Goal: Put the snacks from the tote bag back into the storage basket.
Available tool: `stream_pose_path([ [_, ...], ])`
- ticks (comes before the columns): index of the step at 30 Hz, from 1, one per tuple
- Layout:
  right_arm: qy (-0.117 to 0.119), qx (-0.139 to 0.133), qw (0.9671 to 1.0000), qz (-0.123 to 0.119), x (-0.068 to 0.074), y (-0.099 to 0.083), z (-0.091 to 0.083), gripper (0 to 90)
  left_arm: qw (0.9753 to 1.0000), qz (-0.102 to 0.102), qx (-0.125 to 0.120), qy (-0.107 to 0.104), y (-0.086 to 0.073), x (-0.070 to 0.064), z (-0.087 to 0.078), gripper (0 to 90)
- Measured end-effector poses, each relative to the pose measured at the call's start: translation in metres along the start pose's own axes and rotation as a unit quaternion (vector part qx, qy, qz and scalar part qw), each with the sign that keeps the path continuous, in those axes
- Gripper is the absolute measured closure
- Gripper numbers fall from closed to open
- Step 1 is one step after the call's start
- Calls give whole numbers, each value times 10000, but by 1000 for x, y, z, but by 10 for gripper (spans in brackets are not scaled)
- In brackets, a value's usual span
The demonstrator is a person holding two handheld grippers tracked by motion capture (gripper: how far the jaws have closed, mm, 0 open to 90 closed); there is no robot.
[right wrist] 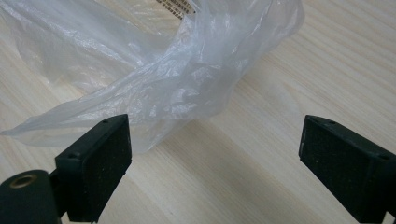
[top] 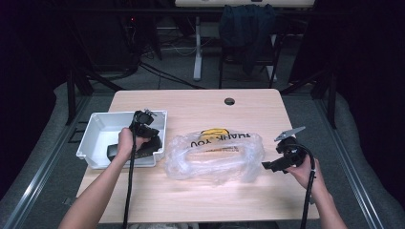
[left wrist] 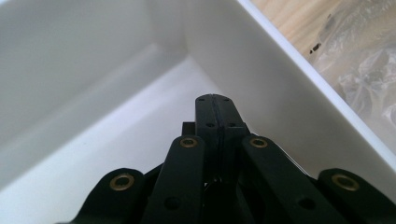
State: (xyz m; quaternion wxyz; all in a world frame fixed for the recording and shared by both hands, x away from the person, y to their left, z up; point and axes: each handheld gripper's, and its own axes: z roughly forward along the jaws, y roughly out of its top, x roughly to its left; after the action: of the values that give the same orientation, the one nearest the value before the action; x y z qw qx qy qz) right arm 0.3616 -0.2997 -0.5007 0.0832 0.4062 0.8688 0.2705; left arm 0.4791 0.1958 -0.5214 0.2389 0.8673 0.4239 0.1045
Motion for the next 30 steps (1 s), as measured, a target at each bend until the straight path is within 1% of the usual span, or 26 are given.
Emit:
stream_pose_path([
  [7,-9,-20,10000,-25,1,0,0,89,9999,86,78,-92,-1,-6,-2,900],
  [8,-4,-23,10000,-22,1,0,0,88,9998,106,87,-131,-1,-7,-2,900],
  [9,-2,-25,10000,-19,1,0,0,88,9998,94,79,-127,-1,-8,-2,900],
  [10,-3,-40,10000,-3,1,0,1,88,9998,136,104,-105,-1,-9,-2,900],
  [15,-7,-64,10000,7,2,0,0,88,9995,186,171,-183,-3,-12,-2,900],
  [20,11,-59,10000,-10,1,1,0,89,9996,187,139,-140,-4,-12,-3,900],
  [21,-8,-53,10000,-25,1,1,0,89,9997,195,103,-104,-4,-12,-4,896],
  [25,11,-42,10000,-5,1,1,0,89,9997,196,106,-140,-4,-12,-4,895],
  [27,14,-43,10000,-3,1,0,0,89,9996,196,140,-134,-4,-11,-3,887],
  [29,-5,-48,10000,1,1,0,0,89,9997,173,99,-111,-4,-10,-3,864],
  [30,-8,-50,10000,-14,1,1,0,89,9998,173,75,-35,-4,-10,-3,844],
])
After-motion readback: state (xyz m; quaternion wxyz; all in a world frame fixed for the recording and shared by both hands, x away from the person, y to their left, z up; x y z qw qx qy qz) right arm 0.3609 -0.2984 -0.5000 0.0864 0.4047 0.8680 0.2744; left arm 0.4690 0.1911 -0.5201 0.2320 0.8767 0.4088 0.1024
